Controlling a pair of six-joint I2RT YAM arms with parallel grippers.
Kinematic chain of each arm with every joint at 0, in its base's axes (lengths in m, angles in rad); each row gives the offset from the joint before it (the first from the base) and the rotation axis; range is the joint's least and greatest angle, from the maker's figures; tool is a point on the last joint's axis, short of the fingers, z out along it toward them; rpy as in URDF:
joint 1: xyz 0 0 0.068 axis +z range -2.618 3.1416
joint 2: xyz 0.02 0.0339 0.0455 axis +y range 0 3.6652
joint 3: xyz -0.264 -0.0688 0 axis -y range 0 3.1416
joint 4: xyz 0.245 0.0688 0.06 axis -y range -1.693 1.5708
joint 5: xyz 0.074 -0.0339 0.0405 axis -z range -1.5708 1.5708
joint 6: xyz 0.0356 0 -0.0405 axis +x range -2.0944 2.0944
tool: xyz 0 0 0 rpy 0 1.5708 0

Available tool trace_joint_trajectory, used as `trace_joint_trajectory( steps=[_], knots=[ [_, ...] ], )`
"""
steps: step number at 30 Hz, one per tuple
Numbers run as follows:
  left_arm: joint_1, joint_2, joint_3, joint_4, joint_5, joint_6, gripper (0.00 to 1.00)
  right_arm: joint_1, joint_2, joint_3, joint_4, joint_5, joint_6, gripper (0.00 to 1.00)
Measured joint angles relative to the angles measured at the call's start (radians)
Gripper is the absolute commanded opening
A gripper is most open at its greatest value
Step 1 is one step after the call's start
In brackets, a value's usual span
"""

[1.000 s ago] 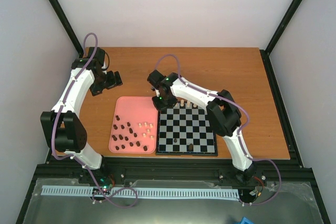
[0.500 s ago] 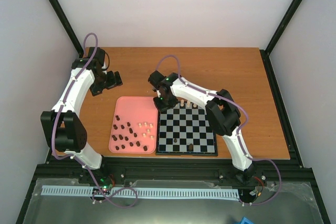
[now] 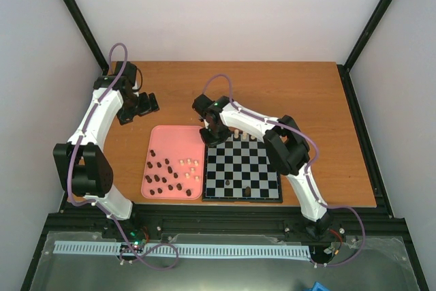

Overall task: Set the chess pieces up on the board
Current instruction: Place the chess piece on the chessboard.

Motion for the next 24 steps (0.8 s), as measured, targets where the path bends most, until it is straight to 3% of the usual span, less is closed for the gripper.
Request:
trace_joint_trajectory(
  steps=[5,15,24],
  knots=[
    [0.000,0.000,0.000,0.000,0.000,0.000,1.00,0.000,0.001,0.002,-0.003,0.004,0.000,0.14],
    [0.000,0.006,0.001,0.000,0.000,0.000,1.00,0.000,0.006,0.002,-0.014,0.006,-0.002,0.43],
    [0.000,0.014,0.015,0.000,-0.003,0.000,1.00,0.001,-0.011,0.024,-0.045,-0.023,-0.040,0.51]
  ],
)
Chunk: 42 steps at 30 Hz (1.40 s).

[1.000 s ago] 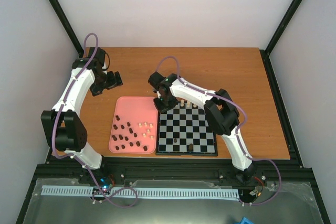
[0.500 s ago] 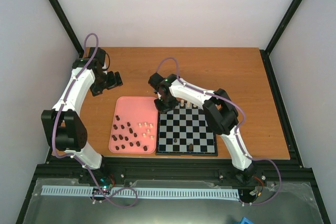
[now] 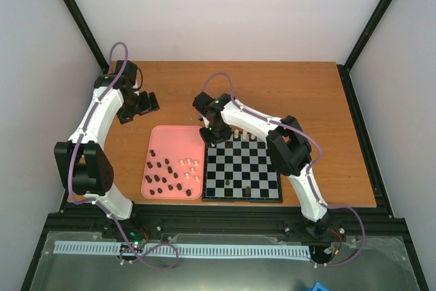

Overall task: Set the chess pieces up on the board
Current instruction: Place the chess piece on the chessboard, then pick up the chess piece from the storage box.

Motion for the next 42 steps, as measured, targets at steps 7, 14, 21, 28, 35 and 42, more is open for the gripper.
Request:
trace_joint_trajectory(
  steps=[7,14,21,28,35,42],
  knots=[
    [0.000,0.001,0.001,0.000,0.000,0.000,1.00,0.033,-0.098,0.029,-0.067,-0.038,-0.070,0.51],
    [0.000,0.010,0.006,0.000,0.000,0.000,1.00,0.108,-0.060,0.172,-0.085,-0.104,-0.114,0.47],
    [0.000,0.010,0.006,0.000,0.000,0.000,1.00,0.145,0.045,0.185,-0.088,-0.130,-0.135,0.40],
    [0.000,0.010,0.006,0.000,0.001,0.000,1.00,0.160,0.060,0.137,-0.087,-0.128,-0.136,0.35],
    [0.000,0.010,0.006,0.000,0.000,0.000,1.00,0.160,0.068,0.117,-0.090,-0.111,-0.135,0.34],
    [0.000,0.010,0.006,0.000,0.000,0.000,1.00,0.160,0.101,0.117,-0.097,-0.108,-0.137,0.31]
  ],
)
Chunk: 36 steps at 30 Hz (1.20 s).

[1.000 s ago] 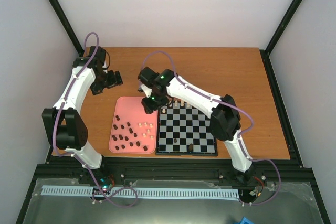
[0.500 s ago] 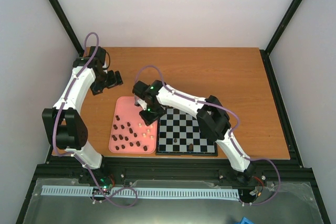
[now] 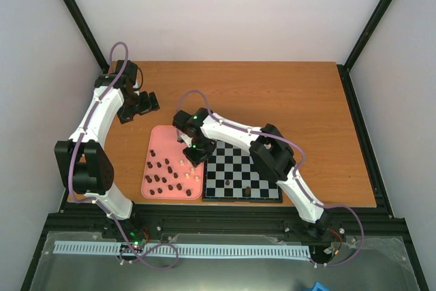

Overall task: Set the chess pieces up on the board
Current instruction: Pick up the chess piece from the storage box.

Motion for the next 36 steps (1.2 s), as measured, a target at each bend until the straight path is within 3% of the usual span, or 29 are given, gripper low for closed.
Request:
trace_joint_trajectory(
  steps=[5,16,26,36],
  knots=[
    [0.000,0.000,0.000,0.000,0.000,0.000,1.00,0.000,0.018,0.006,-0.008,0.002,-0.006,0.23],
    [0.000,0.000,0.000,0.000,0.000,0.000,1.00,0.000,0.019,0.025,-0.011,0.004,-0.021,0.26],
    [0.000,0.000,0.001,0.000,0.000,0.000,1.00,0.000,0.019,0.035,-0.015,0.003,-0.031,0.04],
    [0.000,0.000,0.001,0.000,0.000,0.000,1.00,0.000,0.015,0.039,-0.014,0.043,-0.029,0.03]
  ],
)
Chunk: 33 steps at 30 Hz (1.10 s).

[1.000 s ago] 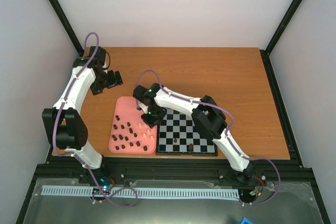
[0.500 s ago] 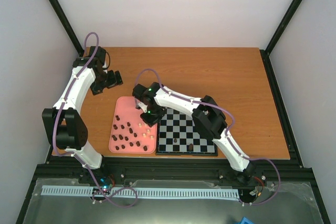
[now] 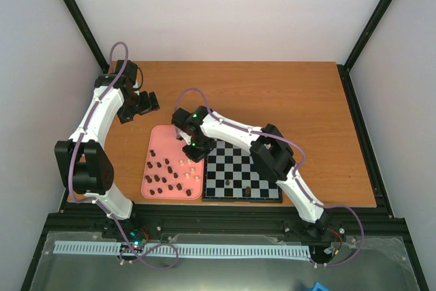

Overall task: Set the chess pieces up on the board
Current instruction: Pick up the chess piece from the storage box, then place the chess piece on the chessboard.

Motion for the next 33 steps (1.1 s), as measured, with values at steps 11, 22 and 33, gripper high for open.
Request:
trace_joint_trajectory(
  steps=[11,22,33],
  knots=[
    [0.000,0.000,0.000,0.000,0.000,0.000,1.00,-0.058,-0.183,-0.048,0.001,0.100,0.038,0.03],
    [0.000,0.000,0.000,0.000,0.000,0.000,1.00,-0.171,-0.229,-0.185,0.009,0.117,0.034,0.03],
    [0.000,0.000,0.000,0.000,-0.001,0.000,1.00,-0.200,-0.180,-0.185,0.031,0.116,0.008,0.03]
  ],
)
